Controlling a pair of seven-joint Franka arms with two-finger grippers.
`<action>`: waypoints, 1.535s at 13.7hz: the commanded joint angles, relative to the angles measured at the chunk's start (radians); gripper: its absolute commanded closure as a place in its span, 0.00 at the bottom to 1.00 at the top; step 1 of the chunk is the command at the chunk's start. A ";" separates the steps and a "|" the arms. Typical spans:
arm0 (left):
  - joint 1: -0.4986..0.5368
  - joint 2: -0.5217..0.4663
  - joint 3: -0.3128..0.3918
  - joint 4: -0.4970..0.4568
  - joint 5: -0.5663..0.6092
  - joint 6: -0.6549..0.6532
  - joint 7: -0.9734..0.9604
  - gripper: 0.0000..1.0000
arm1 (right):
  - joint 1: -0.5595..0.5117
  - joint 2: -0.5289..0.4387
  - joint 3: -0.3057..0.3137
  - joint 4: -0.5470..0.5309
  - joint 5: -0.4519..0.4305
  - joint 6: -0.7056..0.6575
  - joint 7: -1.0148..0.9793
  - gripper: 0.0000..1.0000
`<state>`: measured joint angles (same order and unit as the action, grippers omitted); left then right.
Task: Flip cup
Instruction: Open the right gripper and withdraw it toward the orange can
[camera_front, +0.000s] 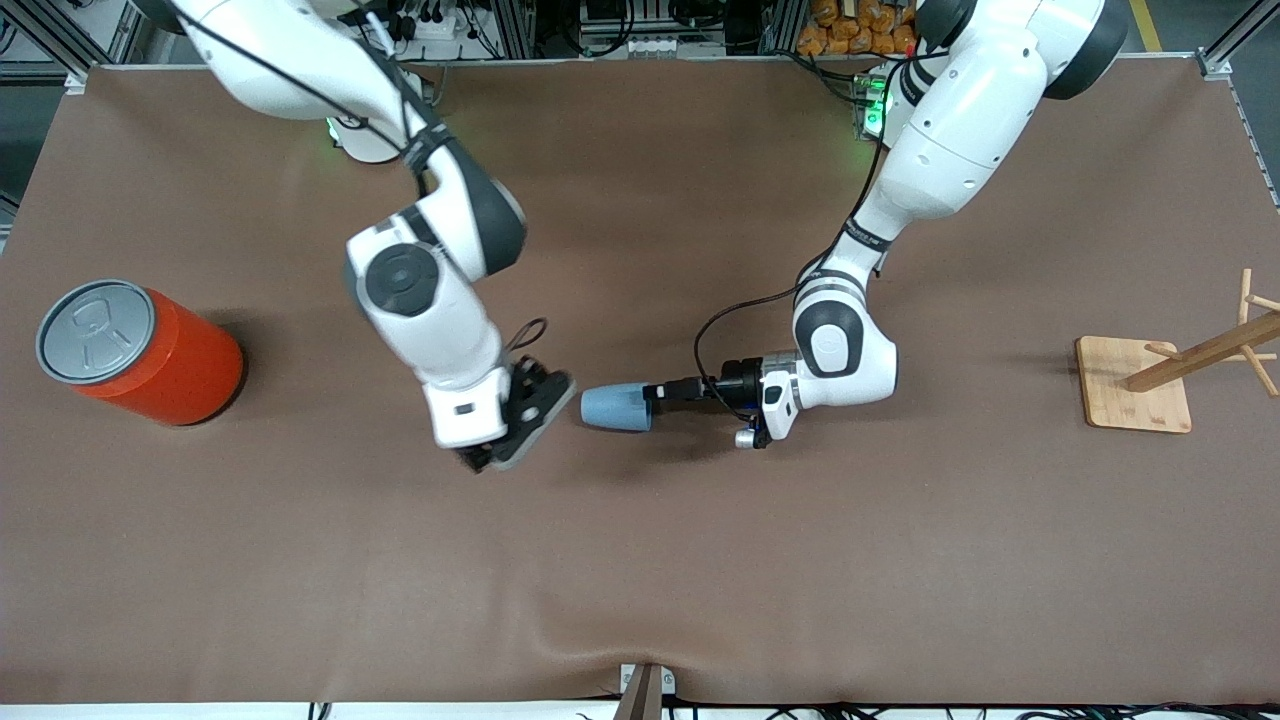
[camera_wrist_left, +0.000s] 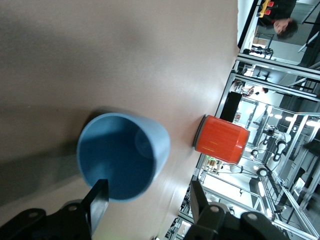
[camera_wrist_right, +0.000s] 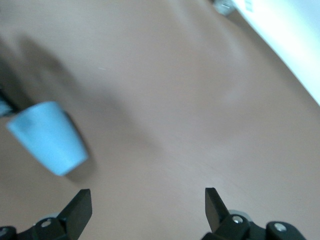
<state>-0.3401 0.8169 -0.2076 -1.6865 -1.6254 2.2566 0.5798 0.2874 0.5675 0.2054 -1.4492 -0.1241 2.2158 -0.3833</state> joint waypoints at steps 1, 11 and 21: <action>-0.026 0.025 0.005 0.047 -0.039 0.034 0.018 0.27 | -0.089 -0.044 0.017 -0.019 0.011 -0.013 0.003 0.00; -0.049 0.082 0.008 0.123 -0.062 0.050 0.043 0.41 | -0.276 -0.169 0.026 -0.014 0.125 -0.228 0.007 0.00; -0.007 -0.013 0.013 0.127 -0.056 0.047 0.034 1.00 | -0.266 -0.471 -0.191 -0.049 0.167 -0.636 0.030 0.00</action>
<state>-0.3752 0.8700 -0.1993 -1.5419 -1.6700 2.2959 0.6010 0.0085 0.1591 0.0841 -1.4511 0.0367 1.6104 -0.3681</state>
